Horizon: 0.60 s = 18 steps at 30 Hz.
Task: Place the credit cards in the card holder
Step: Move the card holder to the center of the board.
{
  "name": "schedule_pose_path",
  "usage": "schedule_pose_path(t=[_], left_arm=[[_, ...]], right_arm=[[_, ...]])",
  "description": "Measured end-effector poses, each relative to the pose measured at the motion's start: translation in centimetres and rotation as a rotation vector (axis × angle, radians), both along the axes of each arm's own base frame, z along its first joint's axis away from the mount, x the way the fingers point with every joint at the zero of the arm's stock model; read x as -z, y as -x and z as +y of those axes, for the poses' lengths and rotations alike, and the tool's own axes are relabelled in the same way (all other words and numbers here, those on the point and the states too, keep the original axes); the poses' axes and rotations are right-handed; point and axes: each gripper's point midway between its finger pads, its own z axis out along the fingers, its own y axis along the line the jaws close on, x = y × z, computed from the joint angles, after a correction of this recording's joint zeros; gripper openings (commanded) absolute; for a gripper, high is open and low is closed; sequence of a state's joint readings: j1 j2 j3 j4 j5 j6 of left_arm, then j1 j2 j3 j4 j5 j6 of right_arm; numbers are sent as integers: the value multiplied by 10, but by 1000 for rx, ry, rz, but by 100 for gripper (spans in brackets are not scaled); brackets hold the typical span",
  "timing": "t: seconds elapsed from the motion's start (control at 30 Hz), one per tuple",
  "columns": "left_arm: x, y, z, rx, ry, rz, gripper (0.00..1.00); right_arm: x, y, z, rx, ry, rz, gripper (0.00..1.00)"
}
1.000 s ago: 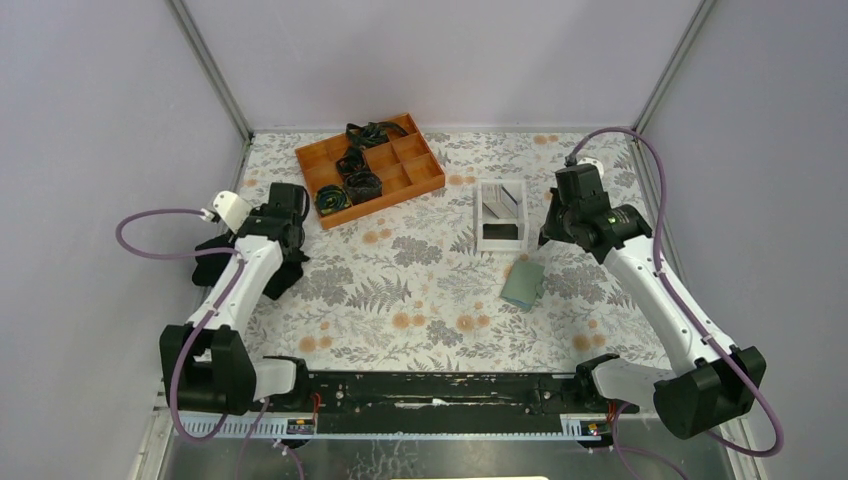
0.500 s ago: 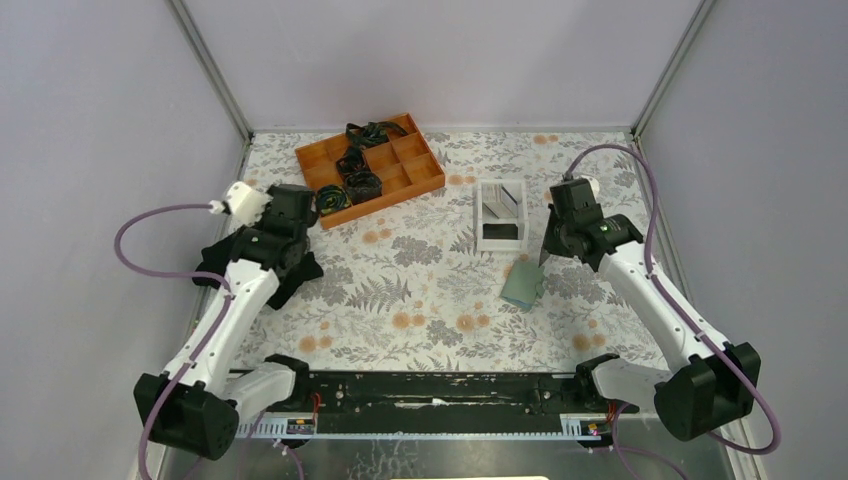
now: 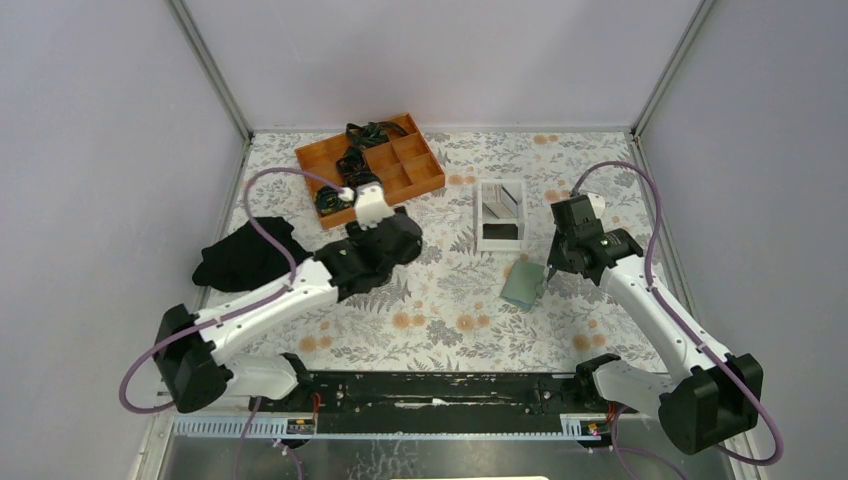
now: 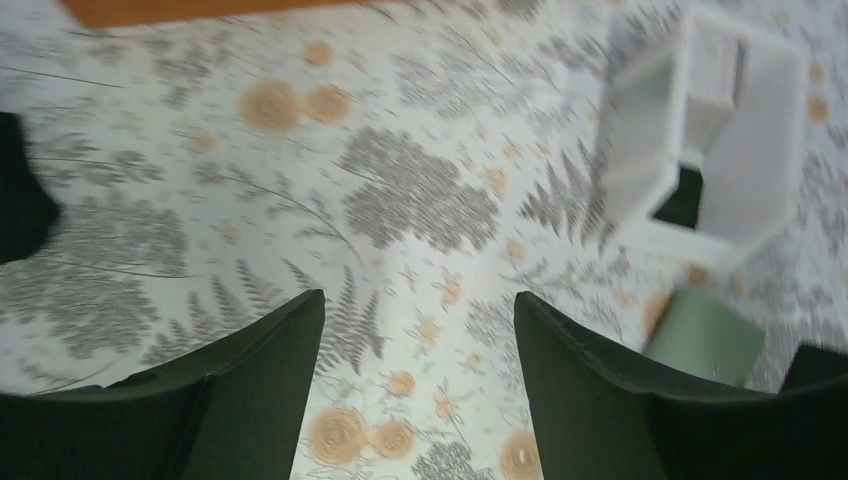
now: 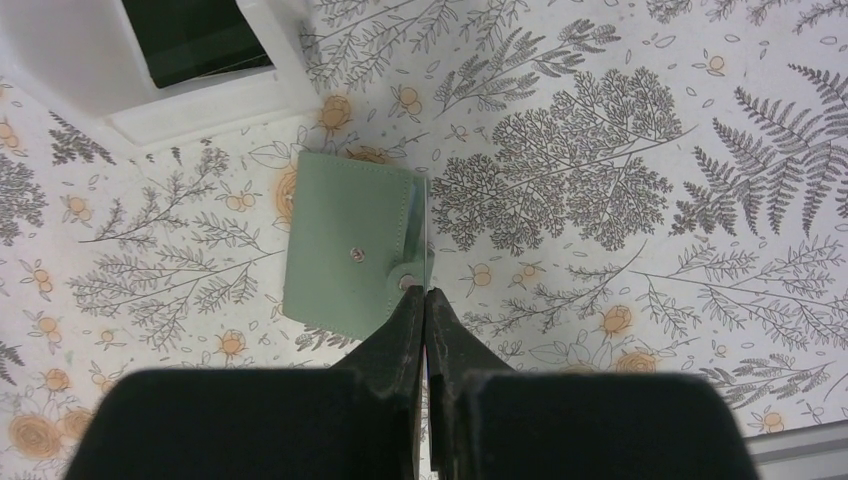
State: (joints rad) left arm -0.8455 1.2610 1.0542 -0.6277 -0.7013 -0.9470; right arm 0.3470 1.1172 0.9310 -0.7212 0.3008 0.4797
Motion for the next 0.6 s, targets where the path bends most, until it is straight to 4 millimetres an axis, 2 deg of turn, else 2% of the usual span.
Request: schedule_pose_path(t=[0.1, 0.2, 0.4, 0.6], left_arm=[[15, 8, -37, 120, 5, 27, 75], [36, 13, -63, 212, 1, 64, 75], [75, 22, -96, 332, -14, 131, 74], [98, 25, -122, 415, 5, 161, 74]], right_arm=[[5, 2, -3, 12, 9, 9, 0], [12, 4, -5, 24, 17, 18, 0], [18, 1, -4, 36, 5, 3, 0], [20, -9, 0, 38, -19, -23, 0]])
